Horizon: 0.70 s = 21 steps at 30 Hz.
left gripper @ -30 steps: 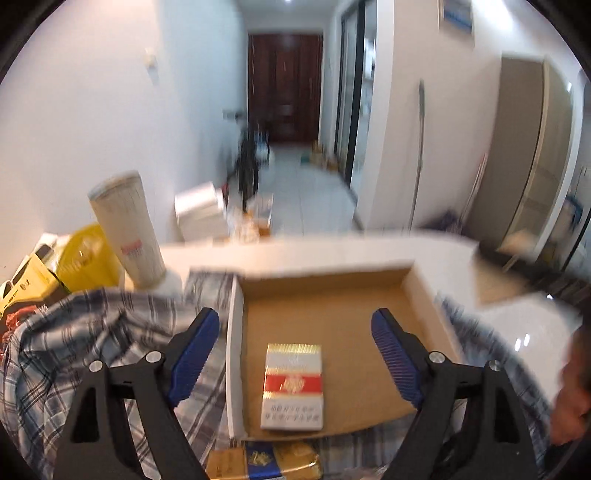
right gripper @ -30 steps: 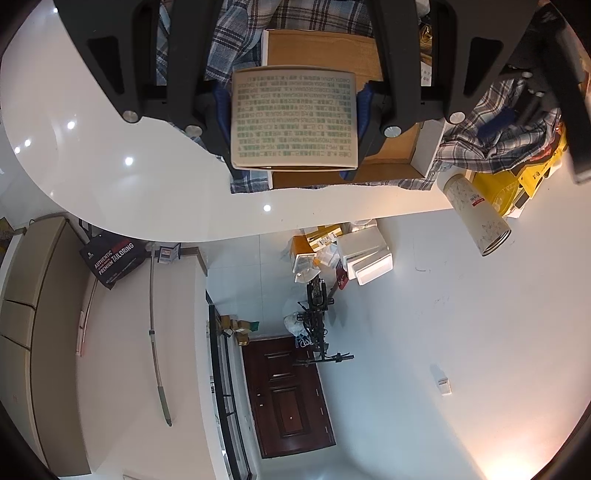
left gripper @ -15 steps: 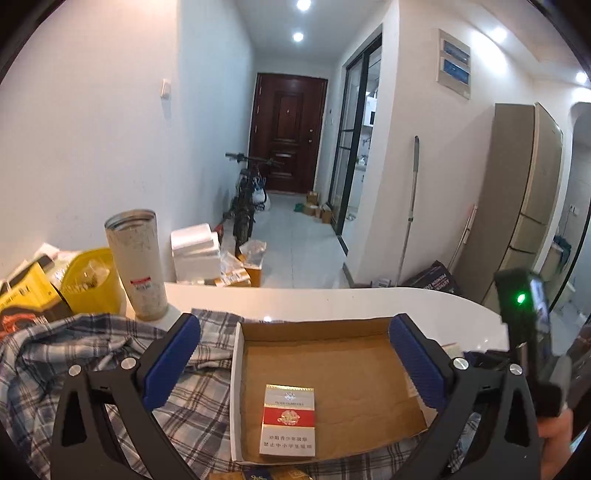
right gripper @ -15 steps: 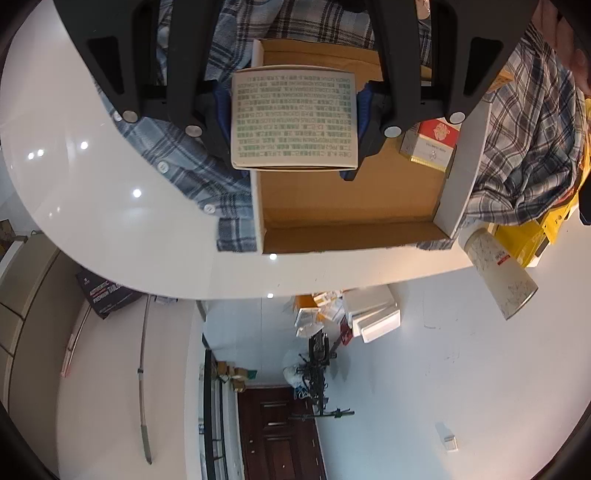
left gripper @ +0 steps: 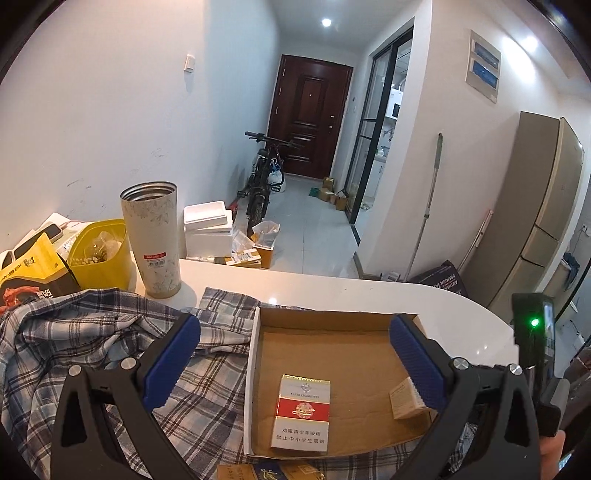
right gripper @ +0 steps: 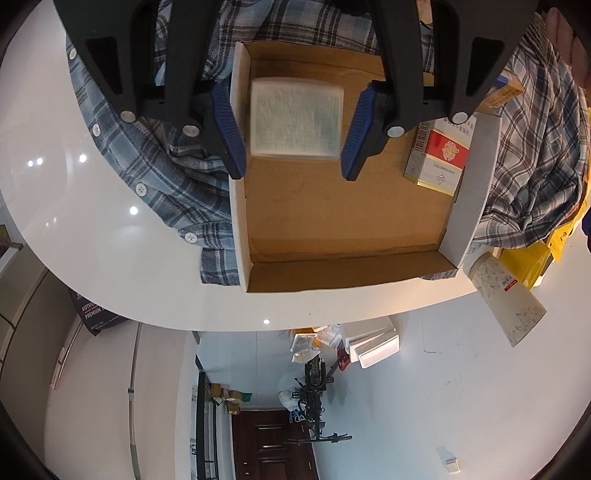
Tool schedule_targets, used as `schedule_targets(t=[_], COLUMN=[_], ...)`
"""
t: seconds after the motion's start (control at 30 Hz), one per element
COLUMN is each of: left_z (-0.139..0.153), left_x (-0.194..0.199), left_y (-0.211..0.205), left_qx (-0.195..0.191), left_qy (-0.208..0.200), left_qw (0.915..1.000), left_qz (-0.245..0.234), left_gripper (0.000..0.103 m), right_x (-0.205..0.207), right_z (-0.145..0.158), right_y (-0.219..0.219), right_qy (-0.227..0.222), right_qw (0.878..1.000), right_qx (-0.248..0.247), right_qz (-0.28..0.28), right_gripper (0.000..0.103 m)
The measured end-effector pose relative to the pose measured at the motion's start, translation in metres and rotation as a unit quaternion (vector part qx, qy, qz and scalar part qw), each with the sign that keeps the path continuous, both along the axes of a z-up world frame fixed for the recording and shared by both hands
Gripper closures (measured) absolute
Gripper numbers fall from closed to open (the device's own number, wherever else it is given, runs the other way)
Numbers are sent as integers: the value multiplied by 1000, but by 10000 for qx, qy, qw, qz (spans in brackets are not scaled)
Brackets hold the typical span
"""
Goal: Organize objects
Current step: 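Lower the cream box into the cardboard box and open the right tool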
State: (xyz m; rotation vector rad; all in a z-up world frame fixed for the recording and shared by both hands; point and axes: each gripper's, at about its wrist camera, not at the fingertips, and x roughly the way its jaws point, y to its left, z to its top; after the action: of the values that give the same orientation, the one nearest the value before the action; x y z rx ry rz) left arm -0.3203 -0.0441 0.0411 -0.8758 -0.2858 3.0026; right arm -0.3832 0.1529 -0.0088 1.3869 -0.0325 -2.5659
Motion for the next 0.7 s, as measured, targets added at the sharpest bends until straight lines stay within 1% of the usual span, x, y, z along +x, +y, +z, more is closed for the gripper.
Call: schedule_targets(t=[0.03,0.1,0.17,0.3,0.37,0.4,0.47,0.5,0.53,0.57,0.63,0.7], left_z=[3,11,22,48,62,67,81,87,94,102,113,123], left_x=[2,8,18,42,56,62,80,89,98,108,126,145], left_y=[1,2,4,9,14,15,14,13,11,9,5,2], left_qx=[-23,-86,-217,-442,-664,-716,-633,-539,-417,-301,-167,-189], left_qy=[22,154,376,824,1055,1148,1404,1517,1651,1793,2062,2391], left_qw=[10000,9998,9991,9956,9921,9907,9879,9868,9853,9833,9783,9706], left_qz=[-4,-13,26,49,125,151,166,161,142,116,91,172], left_gripper=[0,0,0,0,0,0,0,0,0,0,0,0], right_x=[1,6,13,37,50,60,79,90,102,111,134,155], right_z=[5,18,35,78,99,111,134,145,156,165,183,197], right_y=[1,4,6,10,9,9,9,11,14,17,25,30], right_qy=[69,271,522,1051,1339,1541,1959,2176,2399,2604,3009,3347], right_qw=[10000,9996,9986,9937,9901,9871,9798,9753,9699,9644,9516,9394], right_qx=[-20,-50,-88,-377,-430,-431,-396,-386,-397,-430,-518,-589], right_qz=[-13,-28,-70,-63,4,34,-2,-59,-123,-191,-364,-451], right_gripper=[41,40,39,34,32,30,23,15,5,0,0,0])
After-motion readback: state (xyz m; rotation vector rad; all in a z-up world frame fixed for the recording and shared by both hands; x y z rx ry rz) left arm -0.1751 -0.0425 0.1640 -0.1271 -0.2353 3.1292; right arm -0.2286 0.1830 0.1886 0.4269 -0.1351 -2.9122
